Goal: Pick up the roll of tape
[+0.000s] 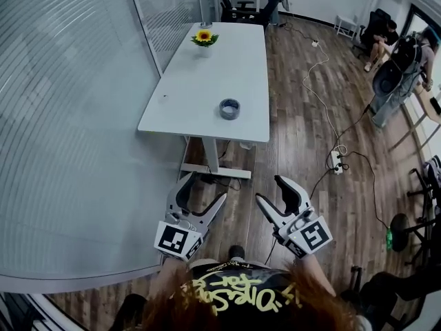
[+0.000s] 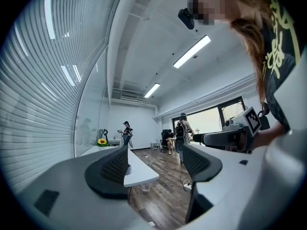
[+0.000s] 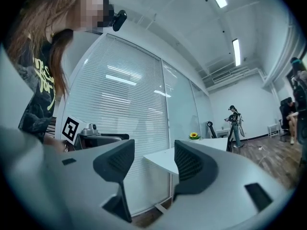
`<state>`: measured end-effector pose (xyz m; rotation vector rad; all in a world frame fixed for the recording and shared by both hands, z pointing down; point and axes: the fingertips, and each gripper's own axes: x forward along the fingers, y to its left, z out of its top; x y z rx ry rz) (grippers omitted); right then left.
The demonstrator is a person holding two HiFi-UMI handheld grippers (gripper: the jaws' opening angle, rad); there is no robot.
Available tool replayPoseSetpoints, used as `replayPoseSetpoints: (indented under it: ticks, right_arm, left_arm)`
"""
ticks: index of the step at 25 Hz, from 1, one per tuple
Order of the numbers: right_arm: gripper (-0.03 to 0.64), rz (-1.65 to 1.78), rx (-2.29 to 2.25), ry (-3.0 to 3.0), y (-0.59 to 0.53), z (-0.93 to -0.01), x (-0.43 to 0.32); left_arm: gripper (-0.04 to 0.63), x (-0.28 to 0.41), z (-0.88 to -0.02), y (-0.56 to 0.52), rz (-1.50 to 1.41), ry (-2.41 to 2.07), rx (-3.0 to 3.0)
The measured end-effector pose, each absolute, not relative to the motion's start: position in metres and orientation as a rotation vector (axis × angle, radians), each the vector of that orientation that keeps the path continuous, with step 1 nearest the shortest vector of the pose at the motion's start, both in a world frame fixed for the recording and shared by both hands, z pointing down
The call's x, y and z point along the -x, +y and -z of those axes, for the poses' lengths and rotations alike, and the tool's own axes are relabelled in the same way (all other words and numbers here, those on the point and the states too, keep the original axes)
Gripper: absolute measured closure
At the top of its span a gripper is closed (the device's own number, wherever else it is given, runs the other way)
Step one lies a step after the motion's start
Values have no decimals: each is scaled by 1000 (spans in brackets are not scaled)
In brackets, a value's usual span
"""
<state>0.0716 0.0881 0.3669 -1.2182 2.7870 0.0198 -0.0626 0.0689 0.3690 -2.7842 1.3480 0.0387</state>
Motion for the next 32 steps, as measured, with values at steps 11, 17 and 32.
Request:
replayPoseSetpoints:
  ticks: [11, 17, 32]
  right_arm:
    - [374, -10, 1208, 2787, 64, -365, -78]
    - [374, 3, 1222, 2786, 61, -369, -84]
    - [374, 81, 1138, 2840, 42, -385, -80]
  left_arm:
    - [244, 56, -365, 42, -42, 1355, 2786]
    - [244, 50, -368, 37, -21, 1325, 2797]
    - [244, 61, -385, 26, 31, 1428, 2768]
